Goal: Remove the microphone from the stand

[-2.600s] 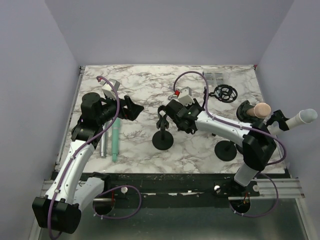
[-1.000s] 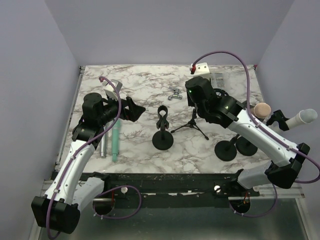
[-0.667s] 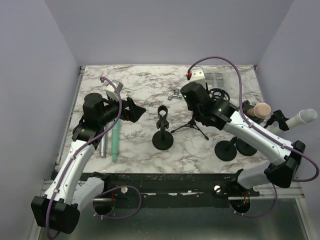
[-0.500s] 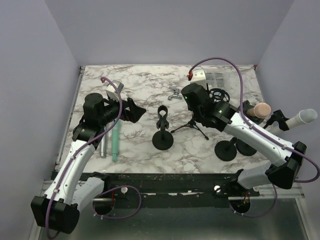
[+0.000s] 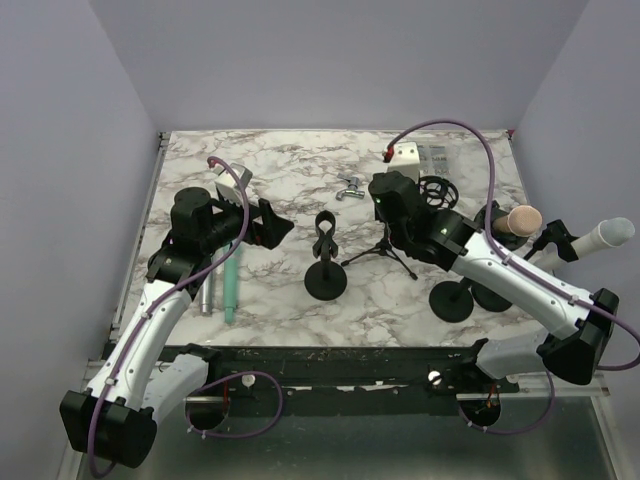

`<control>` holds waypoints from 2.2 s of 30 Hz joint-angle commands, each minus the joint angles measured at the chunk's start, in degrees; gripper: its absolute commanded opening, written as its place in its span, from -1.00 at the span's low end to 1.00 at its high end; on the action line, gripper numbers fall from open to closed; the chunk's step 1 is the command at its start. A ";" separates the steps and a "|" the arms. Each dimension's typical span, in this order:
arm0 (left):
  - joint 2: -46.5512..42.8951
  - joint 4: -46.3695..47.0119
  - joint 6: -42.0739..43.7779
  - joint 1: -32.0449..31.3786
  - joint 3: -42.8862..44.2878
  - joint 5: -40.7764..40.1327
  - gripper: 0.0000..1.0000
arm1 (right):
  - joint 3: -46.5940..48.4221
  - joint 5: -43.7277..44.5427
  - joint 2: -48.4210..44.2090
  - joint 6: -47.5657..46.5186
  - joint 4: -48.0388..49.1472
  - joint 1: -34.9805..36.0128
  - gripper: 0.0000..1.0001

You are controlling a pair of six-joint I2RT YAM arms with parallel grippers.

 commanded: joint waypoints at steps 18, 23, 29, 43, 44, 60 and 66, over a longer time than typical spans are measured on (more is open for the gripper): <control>-0.88 -2.39 2.89 -2.41 1.10 -4.36 0.97 | -13.80 -8.80 2.98 7.92 -7.99 -0.18 -0.17; -1.21 -2.03 3.46 -3.34 0.57 -5.81 0.97 | -11.49 -9.05 3.48 8.34 -8.72 -0.26 -0.19; -0.81 -2.59 3.72 -3.78 0.97 -5.93 0.97 | -4.20 -8.46 2.38 6.66 -10.22 -0.19 0.00; -0.45 -2.91 3.89 -4.05 1.20 -5.73 0.97 | -13.66 -0.94 1.00 5.68 1.92 -0.24 -0.08; -0.53 -2.58 3.90 -4.08 0.99 -5.72 0.97 | -14.16 0.07 1.02 5.12 2.62 -0.21 -0.10; 0.06 -2.78 3.90 -4.07 1.15 -5.55 0.97 | -15.33 2.71 6.24 1.17 6.96 -0.25 -0.42; -0.25 -2.74 3.94 -4.13 1.05 -5.73 0.97 | -12.80 9.14 9.15 -0.80 -1.20 -0.02 -0.89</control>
